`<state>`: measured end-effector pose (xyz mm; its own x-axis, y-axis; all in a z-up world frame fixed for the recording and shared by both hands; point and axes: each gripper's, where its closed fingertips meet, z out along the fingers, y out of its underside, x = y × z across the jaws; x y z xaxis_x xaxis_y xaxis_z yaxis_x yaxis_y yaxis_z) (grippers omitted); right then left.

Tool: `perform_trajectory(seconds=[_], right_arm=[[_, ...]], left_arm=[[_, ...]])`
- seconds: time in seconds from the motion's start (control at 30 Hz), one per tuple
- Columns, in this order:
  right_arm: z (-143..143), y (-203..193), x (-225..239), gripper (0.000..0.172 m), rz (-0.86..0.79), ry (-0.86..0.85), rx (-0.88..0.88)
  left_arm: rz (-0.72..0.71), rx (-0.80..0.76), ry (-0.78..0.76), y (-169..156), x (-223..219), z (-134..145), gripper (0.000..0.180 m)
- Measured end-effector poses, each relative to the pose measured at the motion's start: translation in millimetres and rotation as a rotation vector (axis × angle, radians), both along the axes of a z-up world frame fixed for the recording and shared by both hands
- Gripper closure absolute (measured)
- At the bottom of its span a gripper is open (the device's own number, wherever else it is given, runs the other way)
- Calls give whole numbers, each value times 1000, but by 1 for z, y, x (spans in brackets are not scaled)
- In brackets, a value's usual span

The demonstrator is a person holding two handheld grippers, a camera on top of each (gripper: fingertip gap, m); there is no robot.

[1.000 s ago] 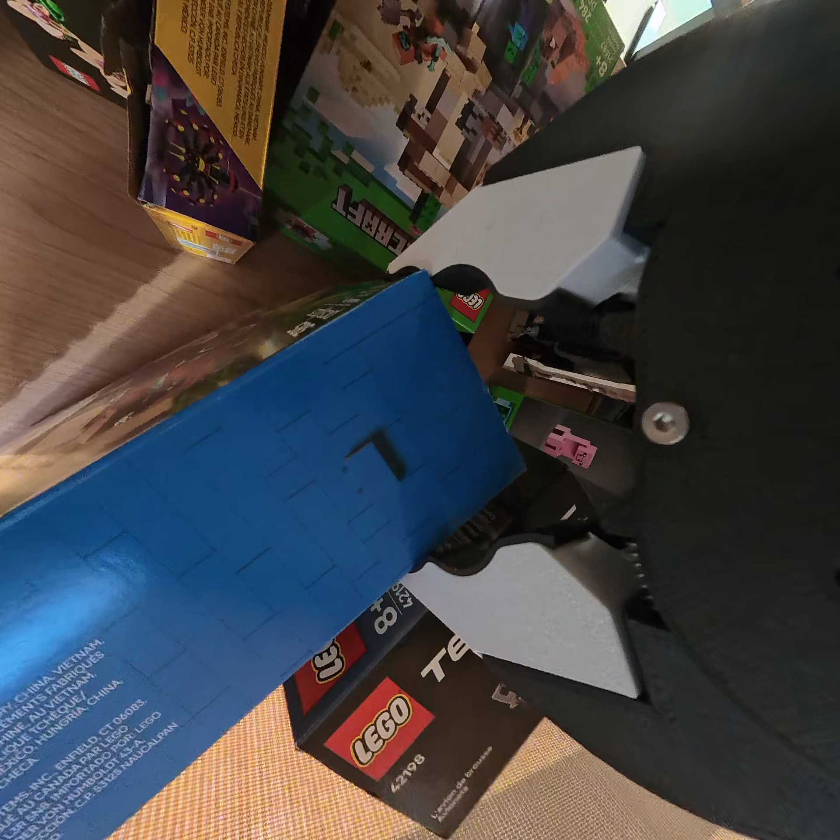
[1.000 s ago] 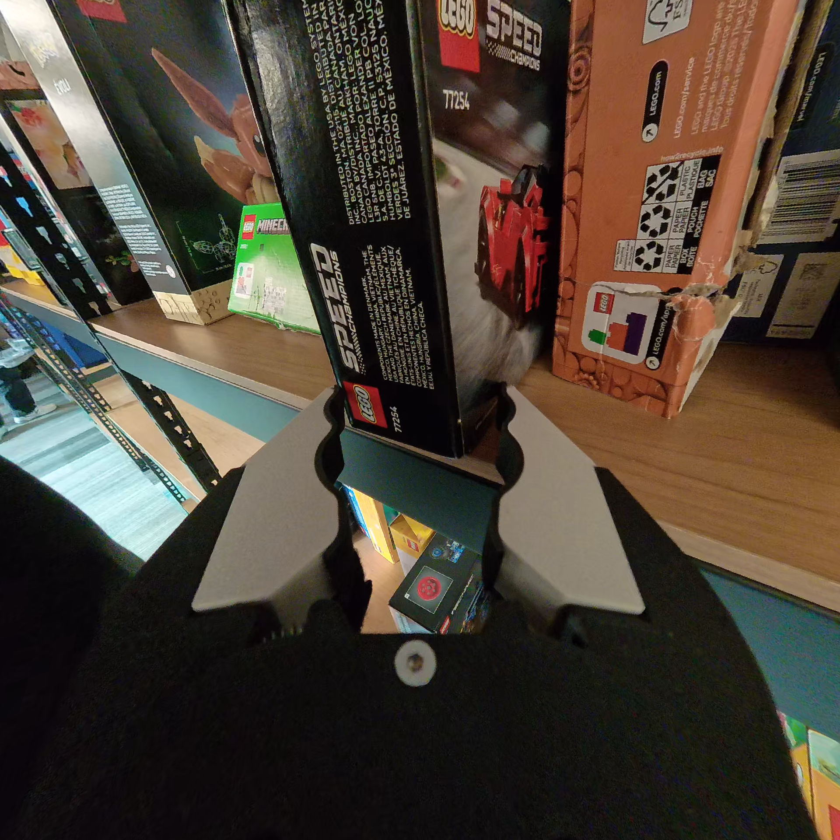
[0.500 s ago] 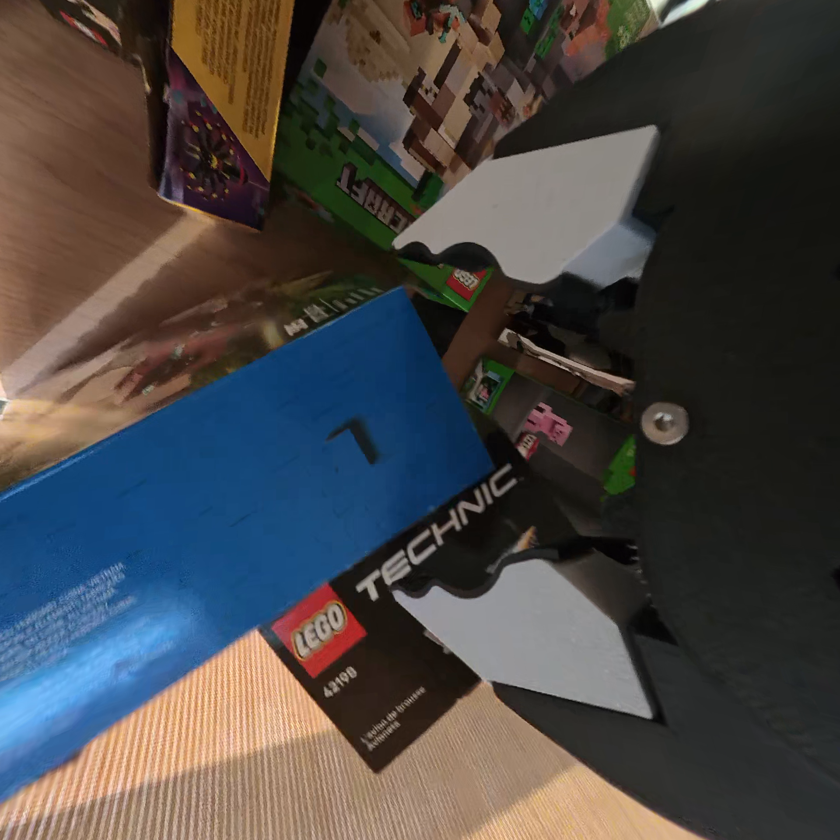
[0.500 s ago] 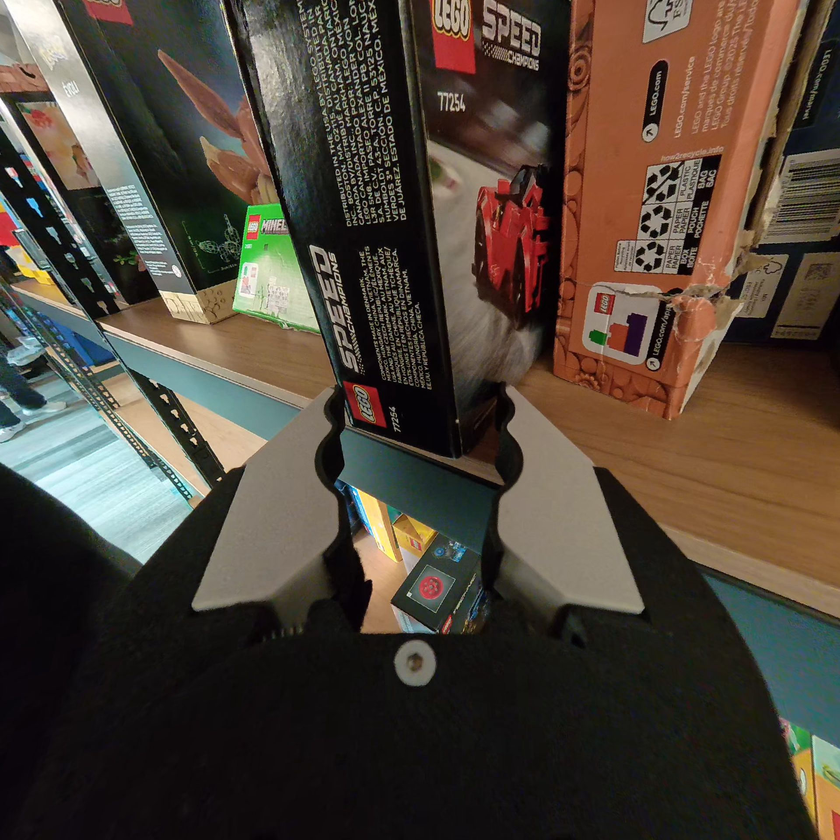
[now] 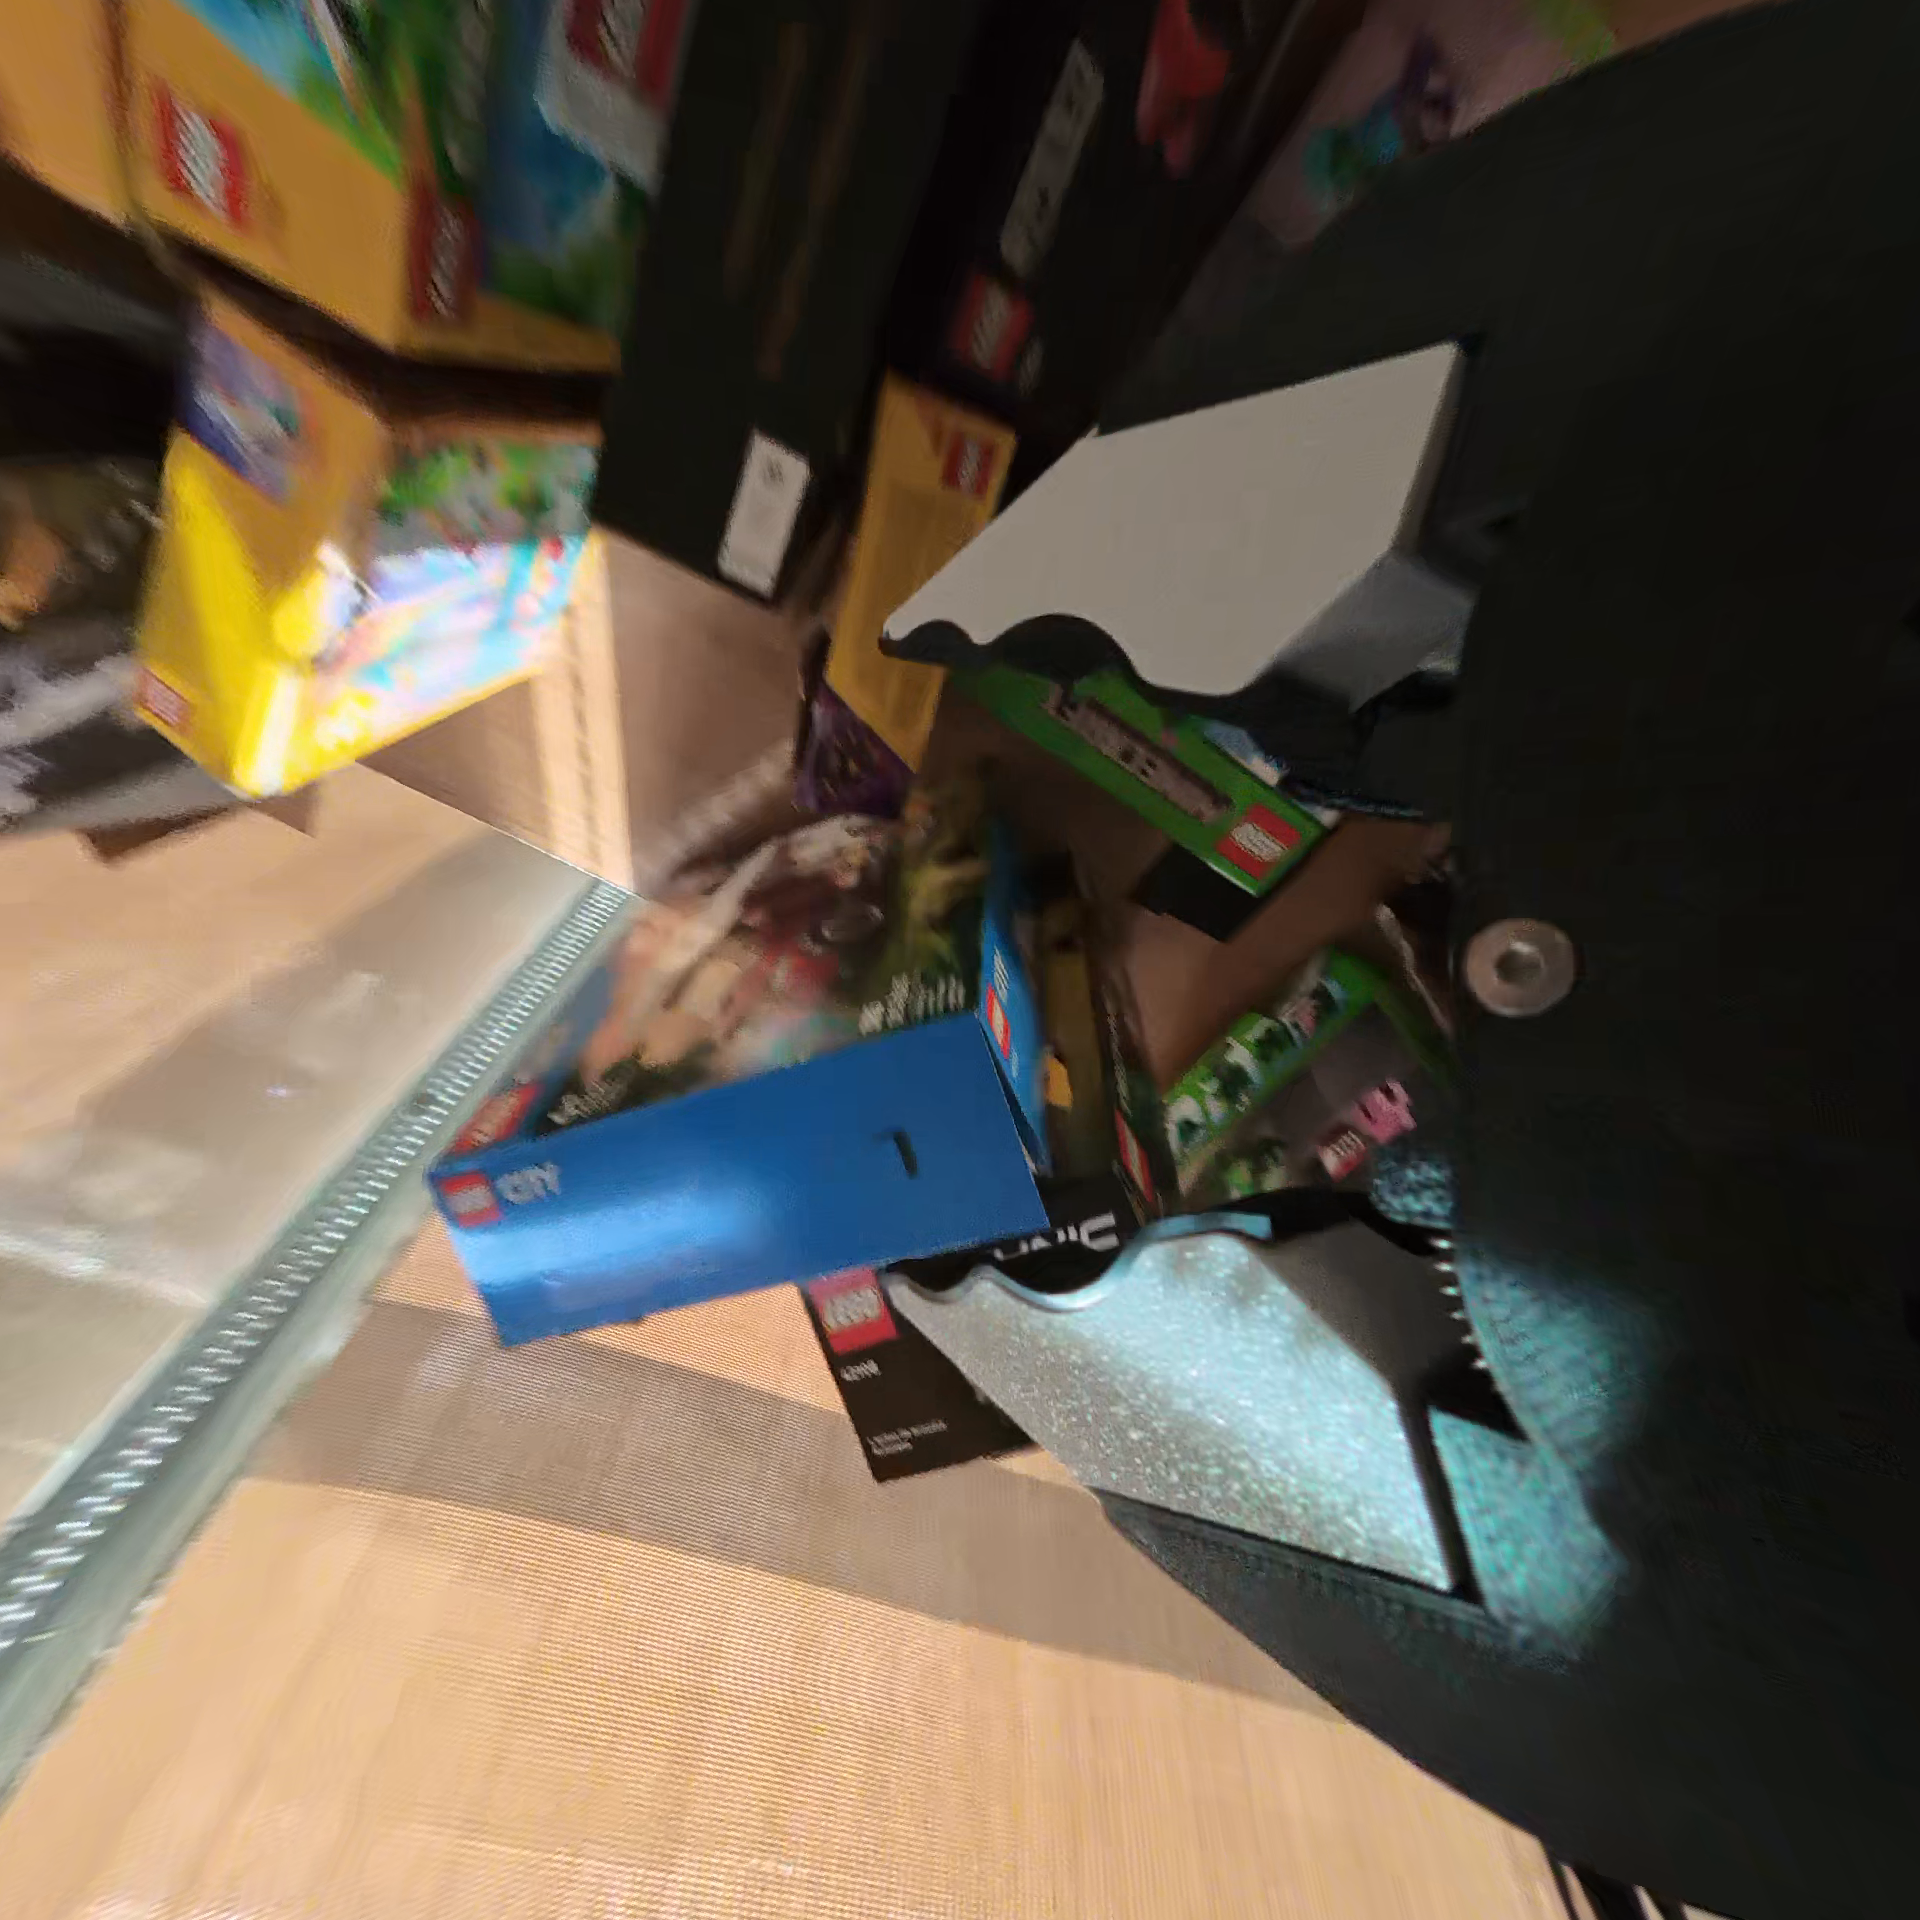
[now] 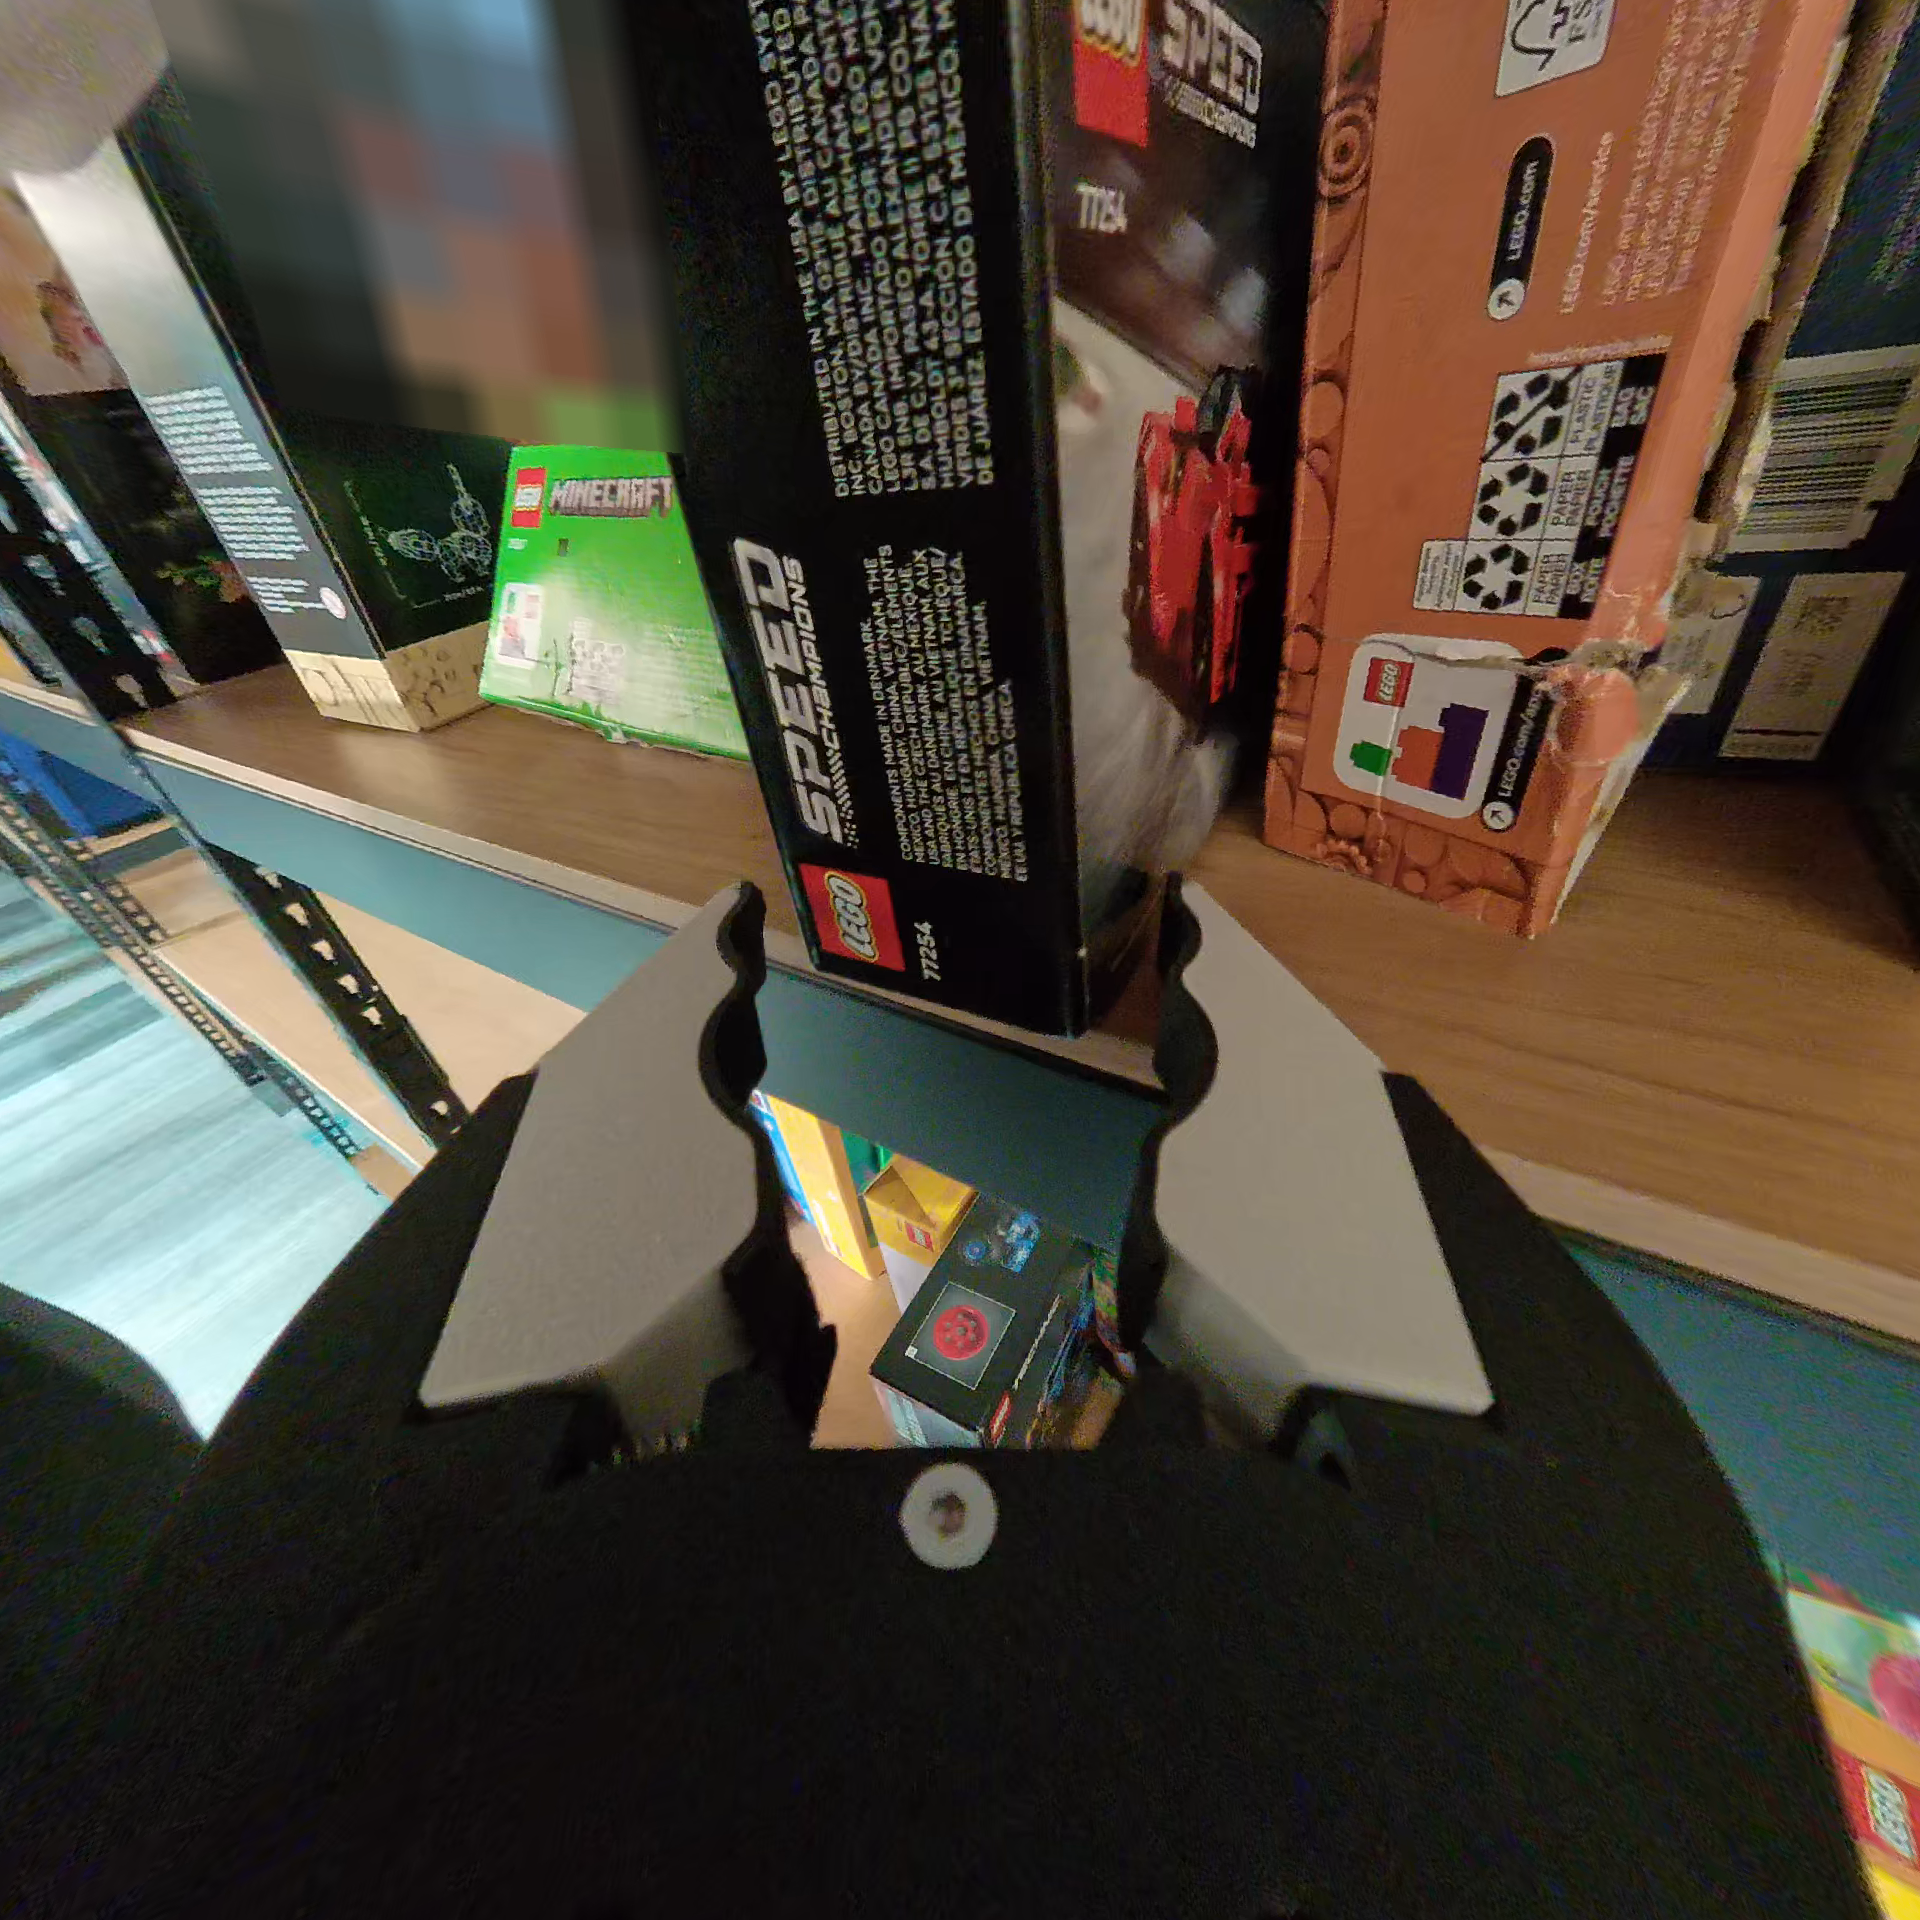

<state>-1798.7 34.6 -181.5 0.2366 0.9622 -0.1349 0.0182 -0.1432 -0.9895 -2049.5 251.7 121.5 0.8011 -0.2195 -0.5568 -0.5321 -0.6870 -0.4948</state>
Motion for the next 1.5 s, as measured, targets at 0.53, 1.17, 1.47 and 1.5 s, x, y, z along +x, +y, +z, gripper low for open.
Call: perform_trajectory(seconds=[0.53,1.17,1.47,1.5], right_arm=[[-73,-103,33,89,-390,-105,-108],[-188,-177,15,80,-465,-242,-267],[-220,-42,109,73,-652,-172,-205],[-224,-24,119,72,-667,-168,-195]], left_arm=[[-638,354,-207,-231,219,-70,124],[-604,68,-182,-314,148,-293,98],[-526,-83,-101,-303,139,-340,116],[-516,-86,-94,-303,139,-341,115]])
